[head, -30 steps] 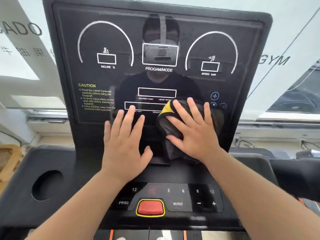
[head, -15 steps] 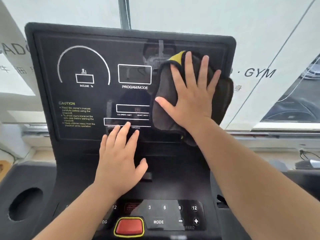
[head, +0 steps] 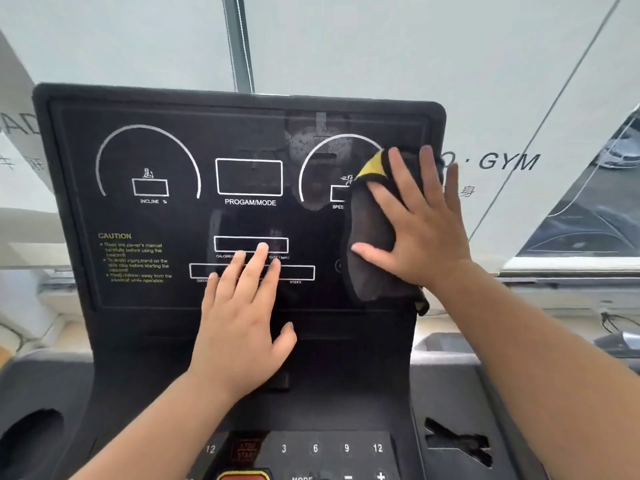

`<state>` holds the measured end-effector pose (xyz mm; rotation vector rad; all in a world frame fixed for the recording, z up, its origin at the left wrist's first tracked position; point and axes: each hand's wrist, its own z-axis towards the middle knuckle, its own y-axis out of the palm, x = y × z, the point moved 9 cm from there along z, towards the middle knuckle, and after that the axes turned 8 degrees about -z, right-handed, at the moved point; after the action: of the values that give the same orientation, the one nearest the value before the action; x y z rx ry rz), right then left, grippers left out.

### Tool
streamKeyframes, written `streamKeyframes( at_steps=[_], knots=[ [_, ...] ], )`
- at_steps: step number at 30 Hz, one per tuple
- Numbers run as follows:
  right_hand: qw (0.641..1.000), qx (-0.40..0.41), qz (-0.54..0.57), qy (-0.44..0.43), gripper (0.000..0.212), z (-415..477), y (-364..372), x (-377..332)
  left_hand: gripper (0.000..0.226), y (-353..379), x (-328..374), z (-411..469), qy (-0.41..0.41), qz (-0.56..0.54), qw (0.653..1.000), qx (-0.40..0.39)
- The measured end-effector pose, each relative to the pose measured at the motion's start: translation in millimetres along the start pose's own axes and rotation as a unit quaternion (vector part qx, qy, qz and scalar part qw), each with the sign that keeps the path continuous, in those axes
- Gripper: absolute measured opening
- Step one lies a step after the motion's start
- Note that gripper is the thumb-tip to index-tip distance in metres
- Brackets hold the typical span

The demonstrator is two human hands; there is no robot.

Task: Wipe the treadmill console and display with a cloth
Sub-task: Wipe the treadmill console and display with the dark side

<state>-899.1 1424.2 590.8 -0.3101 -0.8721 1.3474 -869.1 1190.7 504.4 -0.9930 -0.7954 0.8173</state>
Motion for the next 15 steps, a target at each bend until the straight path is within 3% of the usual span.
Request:
streamKeyframes(
  at_steps=[4,8,11,15],
  knots=[
    [0.993,-0.026,0.001,0.115,0.097,68.9,-16.3,24.3,0.080,-5.3,-1.6,1.3,0.012,-0.001,1.000,0.008],
    [0.988,-0.038,0.001,0.150,0.094,84.6,-18.2,-1.7,0.079,-5.7,-1.9,0.6,0.009,-0.004,1.000,0.023],
    [0.996,-0.030,0.001,0.085,0.090,54.2,-14.0,-41.6,0.080,-3.4,-1.6,-0.6,0.006,-0.001,1.000,0.024],
    [0.997,-0.006,0.007,-0.078,0.083,-4.8,-1.3,-71.1,0.079,-3.8,-1.3,1.5,0.018,0.004,0.999,0.031]
  ],
)
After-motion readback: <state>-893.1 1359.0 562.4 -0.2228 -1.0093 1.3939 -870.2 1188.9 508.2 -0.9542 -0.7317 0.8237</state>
